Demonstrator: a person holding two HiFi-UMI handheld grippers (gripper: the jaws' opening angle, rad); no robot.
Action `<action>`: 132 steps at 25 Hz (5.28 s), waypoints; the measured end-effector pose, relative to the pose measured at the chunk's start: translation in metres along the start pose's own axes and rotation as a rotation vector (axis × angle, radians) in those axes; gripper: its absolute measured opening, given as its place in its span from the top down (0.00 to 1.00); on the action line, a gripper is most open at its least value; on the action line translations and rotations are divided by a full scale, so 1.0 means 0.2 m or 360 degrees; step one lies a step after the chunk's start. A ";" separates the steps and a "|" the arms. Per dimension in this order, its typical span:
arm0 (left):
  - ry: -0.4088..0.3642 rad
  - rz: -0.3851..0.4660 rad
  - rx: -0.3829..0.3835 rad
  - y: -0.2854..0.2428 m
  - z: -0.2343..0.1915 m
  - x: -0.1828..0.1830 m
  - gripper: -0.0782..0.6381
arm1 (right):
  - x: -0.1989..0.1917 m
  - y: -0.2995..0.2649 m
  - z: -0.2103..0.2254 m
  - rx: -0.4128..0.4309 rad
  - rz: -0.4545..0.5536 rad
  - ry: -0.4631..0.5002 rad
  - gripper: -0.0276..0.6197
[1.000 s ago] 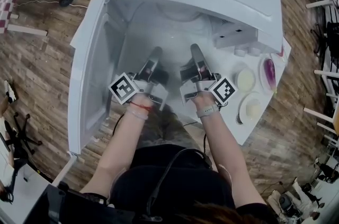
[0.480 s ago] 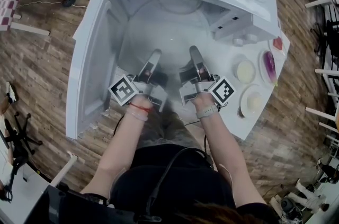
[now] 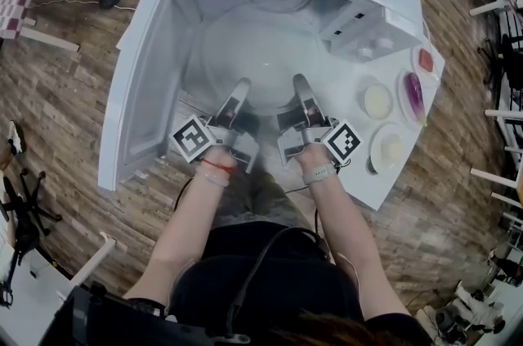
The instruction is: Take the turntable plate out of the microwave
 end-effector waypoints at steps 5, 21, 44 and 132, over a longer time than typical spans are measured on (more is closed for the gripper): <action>-0.0001 -0.0011 0.0016 0.04 0.00 -0.03 0.84 | -0.01 0.04 0.00 -0.0011 -0.0006 -0.0001 0.88; 0.0035 -0.0136 0.0080 0.09 -0.06 -0.17 0.84 | -0.01 0.28 0.02 -0.0117 0.0074 -0.0006 0.88; 0.0073 -0.0353 0.0170 0.17 -0.19 -0.31 0.84 | -0.08 0.58 0.11 -0.0247 0.0287 -0.0076 0.88; -0.0107 -0.0699 0.0365 0.20 -0.20 -0.52 0.84 | -0.26 0.96 0.05 -0.0329 -0.0087 -0.0411 0.88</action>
Point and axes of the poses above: the fingertips, and each gripper's own axes: y backward along the fingers, z to its right, x out of its top, the point moved 10 cm from there along y, backward along the fingers, and after that the axes turned 4 degrees about y, right-handed, at the moved point
